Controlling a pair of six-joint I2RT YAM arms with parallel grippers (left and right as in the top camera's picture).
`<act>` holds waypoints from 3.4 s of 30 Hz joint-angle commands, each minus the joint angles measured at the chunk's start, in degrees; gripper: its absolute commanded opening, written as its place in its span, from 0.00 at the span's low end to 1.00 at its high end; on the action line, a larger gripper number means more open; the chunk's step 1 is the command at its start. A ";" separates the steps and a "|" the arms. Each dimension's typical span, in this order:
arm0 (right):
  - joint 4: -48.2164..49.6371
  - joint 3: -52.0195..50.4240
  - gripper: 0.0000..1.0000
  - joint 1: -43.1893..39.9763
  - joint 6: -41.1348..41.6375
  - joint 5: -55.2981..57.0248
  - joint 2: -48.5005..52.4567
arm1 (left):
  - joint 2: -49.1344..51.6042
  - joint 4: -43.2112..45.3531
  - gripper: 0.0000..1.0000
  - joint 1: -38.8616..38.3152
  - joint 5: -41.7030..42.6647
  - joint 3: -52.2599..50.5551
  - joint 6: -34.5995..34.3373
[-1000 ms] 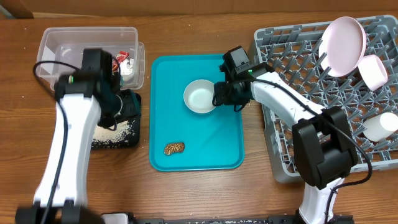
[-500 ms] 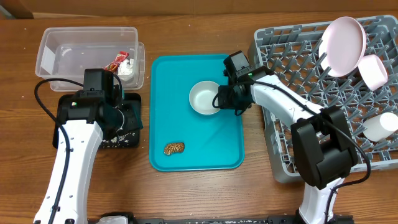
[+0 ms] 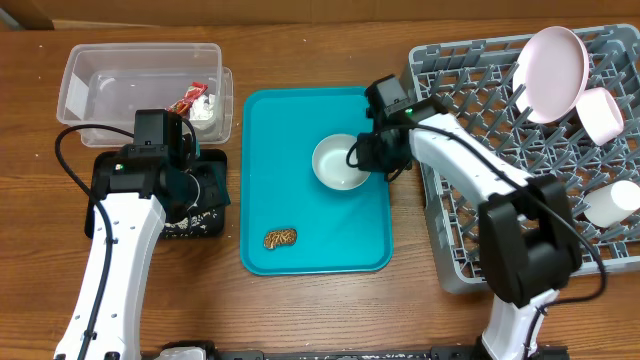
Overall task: Sort waste into correct bins and load items into the dishwasher
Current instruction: 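Carry the bowl into the dish rack and release, then reach the left gripper to the brown food scrap and grasp it, then carry the scrap left and drop it onto the black tray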
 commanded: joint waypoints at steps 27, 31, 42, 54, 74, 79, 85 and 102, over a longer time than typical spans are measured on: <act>16.33 3.06 0.04 -18.67 -21.07 75.80 -0.68 | -0.59 2.47 0.65 -0.26 -0.66 -0.35 -0.96; 15.02 -0.07 0.04 -16.04 -17.57 73.88 0.90 | -0.59 2.49 0.65 -0.26 -0.66 -0.35 -0.96; 1.64 -2.27 0.04 -8.66 2.08 72.48 1.11 | -0.59 2.43 0.65 -0.26 -0.61 -0.35 -0.96; -10.78 -2.08 0.12 -6.91 11.98 55.56 0.15 | -0.59 2.21 0.69 -0.26 -0.63 -0.35 -0.94; -15.21 0.81 1.00 -19.63 -3.02 6.62 -20.24 | 0.50 2.97 0.80 -13.79 2.32 -0.35 16.48; -15.80 0.81 1.00 -21.51 -2.99 5.97 -20.24 | 5.92 2.23 0.88 -24.20 1.07 -0.37 20.04; -16.02 0.81 1.00 -21.51 -2.99 5.97 -20.24 | 15.65 2.03 0.90 -28.44 -1.31 -0.37 19.56; -15.96 0.81 1.00 -21.51 -3.02 5.99 -20.24 | 30.84 2.08 0.31 -28.33 -7.28 -0.35 14.62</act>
